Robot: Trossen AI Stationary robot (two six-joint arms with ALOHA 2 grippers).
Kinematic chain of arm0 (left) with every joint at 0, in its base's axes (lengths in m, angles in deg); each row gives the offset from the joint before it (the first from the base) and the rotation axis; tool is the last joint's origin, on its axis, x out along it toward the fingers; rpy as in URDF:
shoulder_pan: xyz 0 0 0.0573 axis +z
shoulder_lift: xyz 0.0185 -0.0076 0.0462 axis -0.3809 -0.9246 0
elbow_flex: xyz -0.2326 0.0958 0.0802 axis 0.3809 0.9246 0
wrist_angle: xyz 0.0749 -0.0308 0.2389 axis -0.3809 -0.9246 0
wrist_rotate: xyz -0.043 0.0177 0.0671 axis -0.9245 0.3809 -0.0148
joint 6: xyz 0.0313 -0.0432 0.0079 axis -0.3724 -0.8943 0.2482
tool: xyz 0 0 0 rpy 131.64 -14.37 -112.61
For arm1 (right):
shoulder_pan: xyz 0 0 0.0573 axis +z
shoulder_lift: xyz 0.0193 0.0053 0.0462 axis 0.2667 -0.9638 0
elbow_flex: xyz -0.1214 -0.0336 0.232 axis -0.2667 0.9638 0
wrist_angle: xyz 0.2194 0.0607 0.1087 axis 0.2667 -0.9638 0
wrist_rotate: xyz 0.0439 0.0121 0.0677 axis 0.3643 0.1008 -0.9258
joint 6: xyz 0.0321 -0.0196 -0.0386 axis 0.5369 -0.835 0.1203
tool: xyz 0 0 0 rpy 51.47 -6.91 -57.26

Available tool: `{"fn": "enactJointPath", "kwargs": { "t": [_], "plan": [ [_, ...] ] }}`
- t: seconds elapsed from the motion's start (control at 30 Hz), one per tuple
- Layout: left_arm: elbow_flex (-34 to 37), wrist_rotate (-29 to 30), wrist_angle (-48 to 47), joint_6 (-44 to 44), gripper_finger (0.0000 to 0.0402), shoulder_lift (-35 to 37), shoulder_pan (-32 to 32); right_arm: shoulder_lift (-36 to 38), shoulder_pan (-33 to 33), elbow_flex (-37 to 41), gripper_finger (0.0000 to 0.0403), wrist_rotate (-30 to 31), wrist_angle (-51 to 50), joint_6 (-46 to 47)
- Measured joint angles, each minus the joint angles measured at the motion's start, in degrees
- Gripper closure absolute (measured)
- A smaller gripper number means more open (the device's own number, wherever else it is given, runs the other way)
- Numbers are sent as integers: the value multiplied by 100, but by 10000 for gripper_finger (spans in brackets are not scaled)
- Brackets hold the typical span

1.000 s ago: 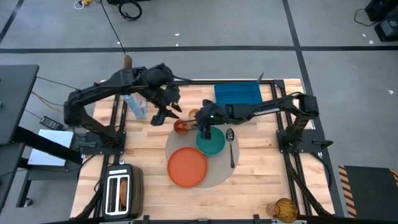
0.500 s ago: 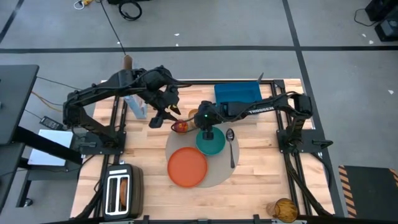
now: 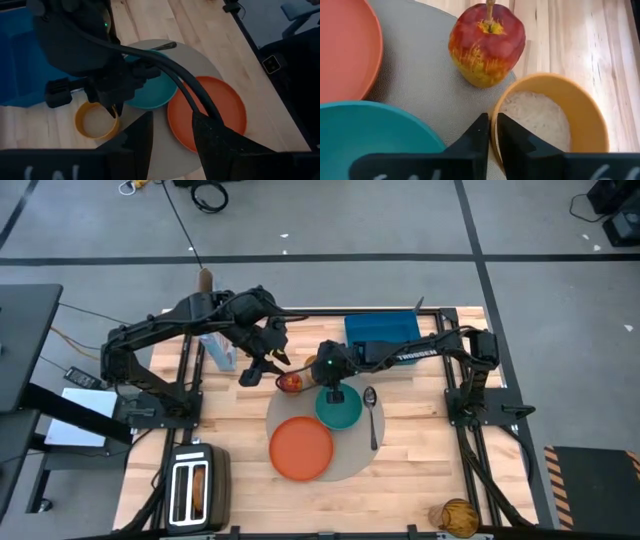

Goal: Arrange a breakfast setting
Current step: Put the orange cup with rice grain on top right of the round table mat

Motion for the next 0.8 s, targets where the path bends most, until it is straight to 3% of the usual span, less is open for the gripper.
{"fn": "enactJointPath", "kwargs": {
  "t": [0.13, 0.27, 0.4, 0.6, 0.8],
  "plan": [
    [0, 0, 2, 0, 257, 0, 0, 0, -41, 2, 388, -121, 0, -38],
    [-2, 2, 22, 36, 257, 0, 1, 2, -69, -39, 388, -68, -73, 61],
    [0, 2, 14, 39, 257, 0, 0, 4, -69, -299, 388, 338, -667, 266],
    [-2, 7, -29, 62, 257, 0, 2, 23, -111, -463, 389, 409, -1518, 770],
    [-2, 3, -74, 107, 257, 0, 2, 445, -139, 26, 389, 841, -1613, 1326]
  ]
}}
